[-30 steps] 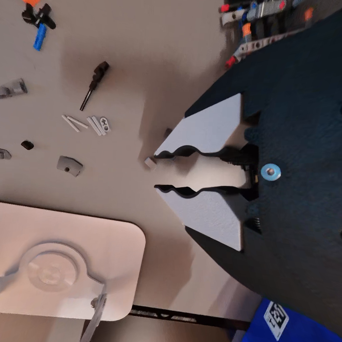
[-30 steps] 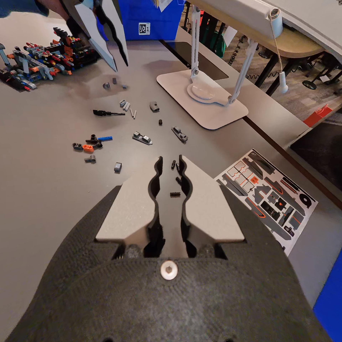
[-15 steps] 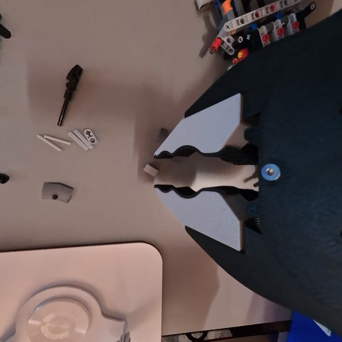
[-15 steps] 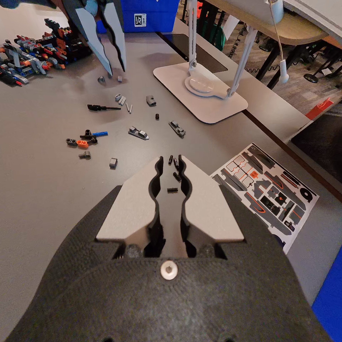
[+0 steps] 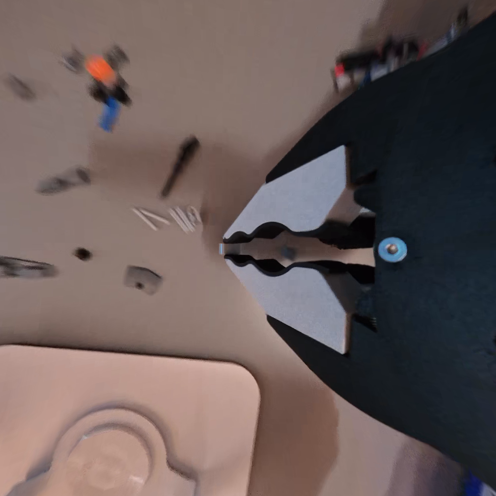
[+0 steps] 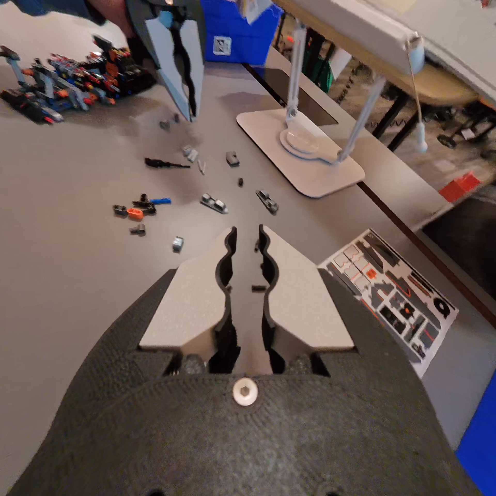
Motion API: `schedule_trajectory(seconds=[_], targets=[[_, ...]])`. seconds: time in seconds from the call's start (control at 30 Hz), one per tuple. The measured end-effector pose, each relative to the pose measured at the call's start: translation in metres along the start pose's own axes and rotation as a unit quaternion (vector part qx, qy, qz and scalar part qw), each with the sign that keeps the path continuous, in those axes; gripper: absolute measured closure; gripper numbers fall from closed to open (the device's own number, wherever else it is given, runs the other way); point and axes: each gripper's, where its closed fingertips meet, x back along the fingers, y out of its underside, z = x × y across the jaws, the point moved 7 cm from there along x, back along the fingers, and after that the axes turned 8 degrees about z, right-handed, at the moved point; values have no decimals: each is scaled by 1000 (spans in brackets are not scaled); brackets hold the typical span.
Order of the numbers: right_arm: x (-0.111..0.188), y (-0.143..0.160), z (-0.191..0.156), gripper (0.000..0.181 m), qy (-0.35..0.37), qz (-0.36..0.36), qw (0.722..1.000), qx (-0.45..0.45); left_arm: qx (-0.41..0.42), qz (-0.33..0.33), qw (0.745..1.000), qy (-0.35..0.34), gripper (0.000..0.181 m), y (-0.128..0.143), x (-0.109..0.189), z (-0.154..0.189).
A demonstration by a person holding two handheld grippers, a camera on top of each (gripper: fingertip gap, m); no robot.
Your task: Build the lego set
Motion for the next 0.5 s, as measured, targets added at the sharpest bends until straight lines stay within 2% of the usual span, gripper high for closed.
schedule_trajectory(seconds=[0.03, 0.13, 0.23, 0.33, 0.5], targets=[[-2, -7, -8, 165, -12, 15, 1000, 14, 27, 29, 999, 23, 175, -11, 3, 9], [-12, -28, -36, 161, -45, 44, 996, 59, 92, 103, 984, 111, 175, -42, 8, 42], [-25, -45, -66, 161, -65, 55, 990, 113, 127, 146, 962, 191, 175, -67, 4, 73], [-33, -48, -82, 162, -73, 53, 986, 138, 150, 159, 943, 250, 175, -85, -3, 96], [-34, -47, -93, 165, -75, 55, 976, 195, 176, 167, 921, 305, 175, -98, -10, 108]])
